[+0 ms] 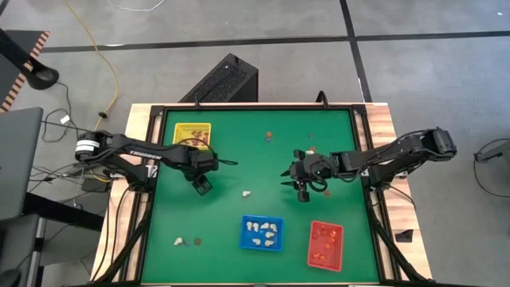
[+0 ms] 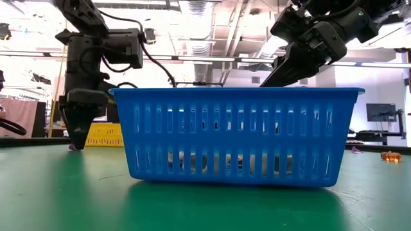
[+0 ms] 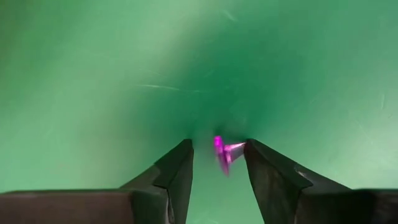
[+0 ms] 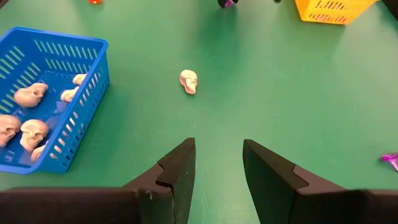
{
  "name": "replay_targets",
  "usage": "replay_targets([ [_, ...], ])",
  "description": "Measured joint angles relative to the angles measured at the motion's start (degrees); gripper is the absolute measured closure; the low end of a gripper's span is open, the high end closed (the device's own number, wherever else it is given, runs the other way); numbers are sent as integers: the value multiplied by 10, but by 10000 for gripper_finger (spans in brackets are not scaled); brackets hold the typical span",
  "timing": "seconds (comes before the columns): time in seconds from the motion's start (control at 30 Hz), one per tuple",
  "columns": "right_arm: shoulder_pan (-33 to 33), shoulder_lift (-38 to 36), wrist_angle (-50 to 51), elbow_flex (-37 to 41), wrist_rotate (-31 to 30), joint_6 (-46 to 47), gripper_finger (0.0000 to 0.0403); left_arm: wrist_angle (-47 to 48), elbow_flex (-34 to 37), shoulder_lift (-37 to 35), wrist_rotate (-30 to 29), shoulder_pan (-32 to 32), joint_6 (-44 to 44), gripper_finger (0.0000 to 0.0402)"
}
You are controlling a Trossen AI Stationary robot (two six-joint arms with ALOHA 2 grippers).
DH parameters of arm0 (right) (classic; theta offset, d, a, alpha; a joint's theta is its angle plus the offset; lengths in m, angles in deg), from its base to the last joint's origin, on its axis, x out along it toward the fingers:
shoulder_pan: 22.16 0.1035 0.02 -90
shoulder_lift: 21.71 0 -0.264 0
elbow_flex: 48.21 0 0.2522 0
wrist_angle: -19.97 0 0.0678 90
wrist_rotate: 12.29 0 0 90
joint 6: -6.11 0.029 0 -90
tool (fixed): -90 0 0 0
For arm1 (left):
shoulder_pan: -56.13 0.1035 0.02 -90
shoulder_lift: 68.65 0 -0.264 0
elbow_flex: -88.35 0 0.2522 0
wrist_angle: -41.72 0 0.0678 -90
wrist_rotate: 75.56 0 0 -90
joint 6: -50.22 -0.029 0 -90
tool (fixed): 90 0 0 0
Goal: Sort Halloween decoration
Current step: Put the purple witch hat toy into the yellow basket
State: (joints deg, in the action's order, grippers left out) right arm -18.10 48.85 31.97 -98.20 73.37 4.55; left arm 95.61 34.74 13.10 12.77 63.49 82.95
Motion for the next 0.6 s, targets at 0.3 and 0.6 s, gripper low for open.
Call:
replay_targets([
  [0.3,0,0,0,0,0,0,239,-11,-2,19,13,0,-23,321],
  [0.6,0,0,0,0,0,1,239,-22,2,-21,-1,0,-48,396],
])
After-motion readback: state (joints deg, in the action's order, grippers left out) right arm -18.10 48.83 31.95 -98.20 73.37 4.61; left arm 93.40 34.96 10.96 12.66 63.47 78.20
